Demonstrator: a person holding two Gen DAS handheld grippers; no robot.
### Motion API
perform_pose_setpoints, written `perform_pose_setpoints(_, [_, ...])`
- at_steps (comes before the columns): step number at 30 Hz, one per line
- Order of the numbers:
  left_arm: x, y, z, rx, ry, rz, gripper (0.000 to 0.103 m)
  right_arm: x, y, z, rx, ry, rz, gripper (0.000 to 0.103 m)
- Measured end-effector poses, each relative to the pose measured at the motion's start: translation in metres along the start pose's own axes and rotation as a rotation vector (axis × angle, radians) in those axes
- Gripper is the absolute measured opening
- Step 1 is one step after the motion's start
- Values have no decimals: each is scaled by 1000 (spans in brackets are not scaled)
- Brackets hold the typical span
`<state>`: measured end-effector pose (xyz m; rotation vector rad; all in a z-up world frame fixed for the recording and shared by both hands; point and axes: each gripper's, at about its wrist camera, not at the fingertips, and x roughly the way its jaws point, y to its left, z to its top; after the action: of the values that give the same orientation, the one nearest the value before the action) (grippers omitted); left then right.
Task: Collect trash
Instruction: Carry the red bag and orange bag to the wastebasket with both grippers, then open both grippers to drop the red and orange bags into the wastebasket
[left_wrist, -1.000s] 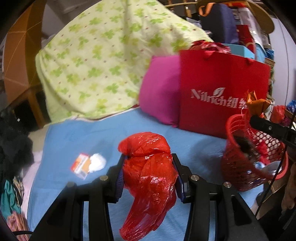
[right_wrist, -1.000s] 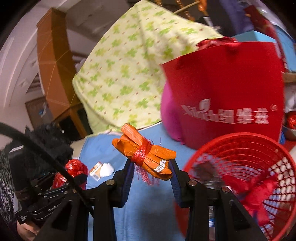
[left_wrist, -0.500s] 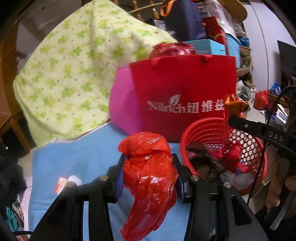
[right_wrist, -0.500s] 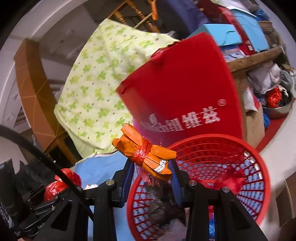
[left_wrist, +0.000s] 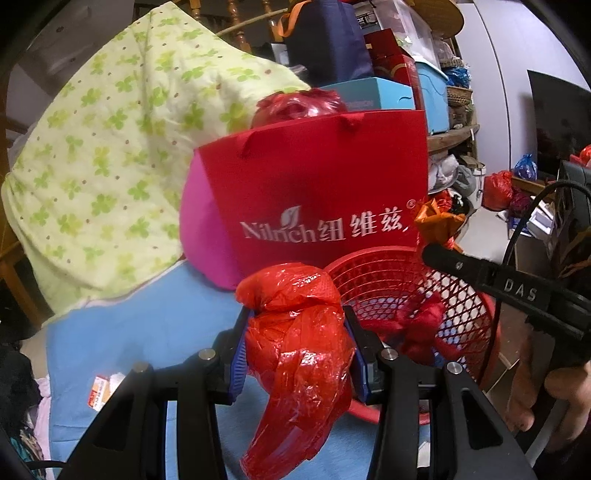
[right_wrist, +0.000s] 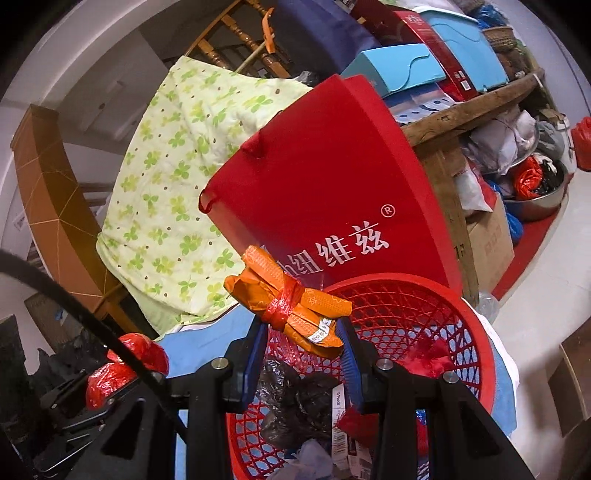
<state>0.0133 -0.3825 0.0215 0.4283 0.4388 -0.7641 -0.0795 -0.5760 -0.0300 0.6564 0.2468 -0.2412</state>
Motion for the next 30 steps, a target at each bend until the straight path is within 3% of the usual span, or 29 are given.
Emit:
perform_pose_setpoints(10, [5, -20, 8, 26, -11, -30, 48, -7, -6, -1, 31, -10, 4, 41])
perform_pose_setpoints(30, [20, -27, 11, -41, -9, -133, 48, -20, -22, -3, 121, -33, 13, 42])
